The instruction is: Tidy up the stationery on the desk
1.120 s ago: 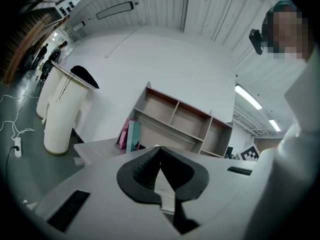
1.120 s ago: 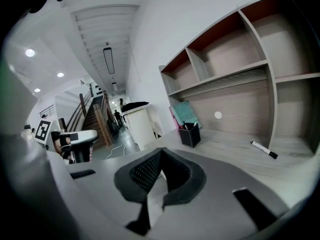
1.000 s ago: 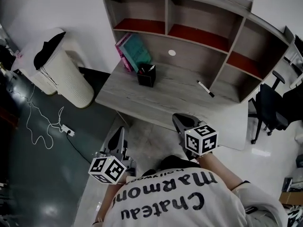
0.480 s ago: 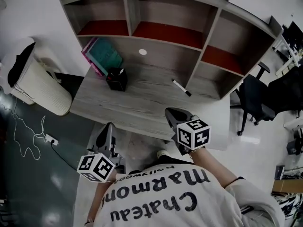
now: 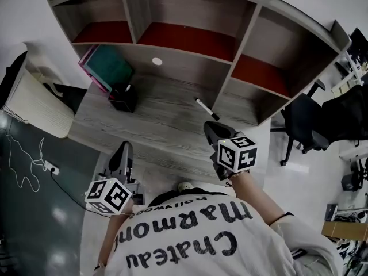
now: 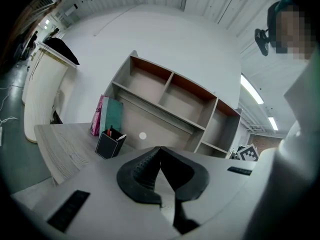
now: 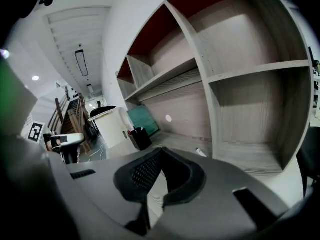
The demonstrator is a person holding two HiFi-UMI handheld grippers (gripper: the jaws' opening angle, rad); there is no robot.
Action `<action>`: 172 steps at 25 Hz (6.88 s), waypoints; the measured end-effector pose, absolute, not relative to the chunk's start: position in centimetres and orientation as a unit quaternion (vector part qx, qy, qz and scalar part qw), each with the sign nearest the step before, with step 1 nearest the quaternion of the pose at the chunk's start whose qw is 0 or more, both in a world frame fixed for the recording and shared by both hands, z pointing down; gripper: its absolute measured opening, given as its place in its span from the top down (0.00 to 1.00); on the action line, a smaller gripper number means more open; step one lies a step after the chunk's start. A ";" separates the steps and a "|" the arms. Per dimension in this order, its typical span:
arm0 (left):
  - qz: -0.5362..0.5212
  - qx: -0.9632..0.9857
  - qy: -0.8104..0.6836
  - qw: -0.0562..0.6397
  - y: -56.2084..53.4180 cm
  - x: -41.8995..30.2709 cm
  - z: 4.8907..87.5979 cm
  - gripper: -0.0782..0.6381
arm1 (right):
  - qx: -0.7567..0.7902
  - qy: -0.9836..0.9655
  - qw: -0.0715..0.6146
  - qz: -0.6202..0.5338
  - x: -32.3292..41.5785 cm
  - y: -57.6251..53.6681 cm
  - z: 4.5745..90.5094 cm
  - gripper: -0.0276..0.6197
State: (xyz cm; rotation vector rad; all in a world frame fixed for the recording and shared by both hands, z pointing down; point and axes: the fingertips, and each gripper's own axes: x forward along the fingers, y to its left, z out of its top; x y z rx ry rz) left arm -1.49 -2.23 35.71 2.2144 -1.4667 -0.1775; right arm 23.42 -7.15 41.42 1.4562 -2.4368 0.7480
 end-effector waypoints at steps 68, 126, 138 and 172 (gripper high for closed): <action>-0.017 0.714 -0.636 0.293 -1.7 -4.7 41.8 0.87 | 0.523 -0.738 0.280 0.322 32.5 -15.8 58.9 0.64; -0.017 0.733 -0.615 0.290 -1.9 -0.2 40.7 0.87 | 0.513 -0.763 0.237 0.314 31.6 -14.4 56.2 0.84; -0.024 0.748 -0.591 0.301 -3.8 -0.7 41.5 0.87 | 0.513 -0.780 0.207 0.292 29.9 -14.7 52.7 0.84; -0.022 0.829 -0.496 0.258 -14.4 -12.9 38.0 0.87 | 0.549 -0.788 0.129 0.247 15.1 -17.3 41.5 0.84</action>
